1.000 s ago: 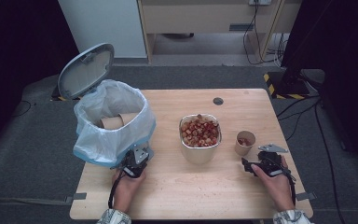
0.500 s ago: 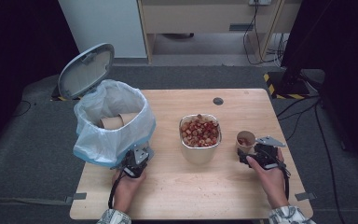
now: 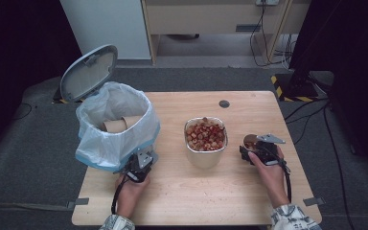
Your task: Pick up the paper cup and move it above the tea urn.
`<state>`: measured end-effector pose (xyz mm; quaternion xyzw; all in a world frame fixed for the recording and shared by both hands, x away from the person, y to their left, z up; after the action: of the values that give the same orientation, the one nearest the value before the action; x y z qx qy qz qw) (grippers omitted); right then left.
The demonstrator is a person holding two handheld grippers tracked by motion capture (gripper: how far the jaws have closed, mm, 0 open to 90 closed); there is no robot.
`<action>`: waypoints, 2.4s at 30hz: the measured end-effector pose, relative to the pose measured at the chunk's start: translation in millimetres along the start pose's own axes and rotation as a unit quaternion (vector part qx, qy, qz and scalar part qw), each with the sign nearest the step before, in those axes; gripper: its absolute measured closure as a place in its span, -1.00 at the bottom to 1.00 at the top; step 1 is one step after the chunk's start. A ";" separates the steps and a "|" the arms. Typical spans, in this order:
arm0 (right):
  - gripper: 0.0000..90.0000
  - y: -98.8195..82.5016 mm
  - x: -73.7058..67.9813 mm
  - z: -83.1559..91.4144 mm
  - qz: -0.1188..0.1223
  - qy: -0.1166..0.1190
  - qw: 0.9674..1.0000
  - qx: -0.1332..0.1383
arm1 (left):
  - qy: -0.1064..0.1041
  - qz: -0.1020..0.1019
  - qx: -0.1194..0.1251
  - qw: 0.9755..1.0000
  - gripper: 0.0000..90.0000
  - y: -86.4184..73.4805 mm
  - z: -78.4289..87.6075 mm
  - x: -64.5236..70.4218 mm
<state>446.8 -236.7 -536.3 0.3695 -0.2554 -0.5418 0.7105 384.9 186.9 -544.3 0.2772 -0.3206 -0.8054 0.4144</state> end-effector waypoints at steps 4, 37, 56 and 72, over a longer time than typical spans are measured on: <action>-0.56 0.2 -0.2 -3.1 0.003 0.004 1.000 0.005 | 0.000 0.000 0.000 1.000 0.99 0.0 0.0 -0.1; -0.28 75.8 10.0 46.0 0.119 0.032 0.992 0.029 | 0.001 0.000 0.000 1.000 0.98 0.1 0.2 0.2; -0.26 139.2 -4.1 48.6 0.174 0.039 0.983 0.046 | 0.001 -0.001 0.001 1.000 0.99 0.2 0.2 0.4; -0.26 180.2 -22.0 57.6 0.219 0.034 0.973 0.065 | 0.001 -0.001 0.001 1.000 0.98 0.3 0.3 0.3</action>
<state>501.4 -204.6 -356.7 0.3681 -0.3407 -0.3422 0.7945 384.7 186.6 -544.0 0.2783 -0.3211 -0.8051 0.4138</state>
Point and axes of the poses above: each handheld gripper's, and its own axes: z roughly backward along the jaws, y roughly out of its top, x roughly to its right, the point moved 3 cm from there along -z, roughly forward along the jaws, and after that the axes turned 1 degree about -y, right-handed, at the moved point
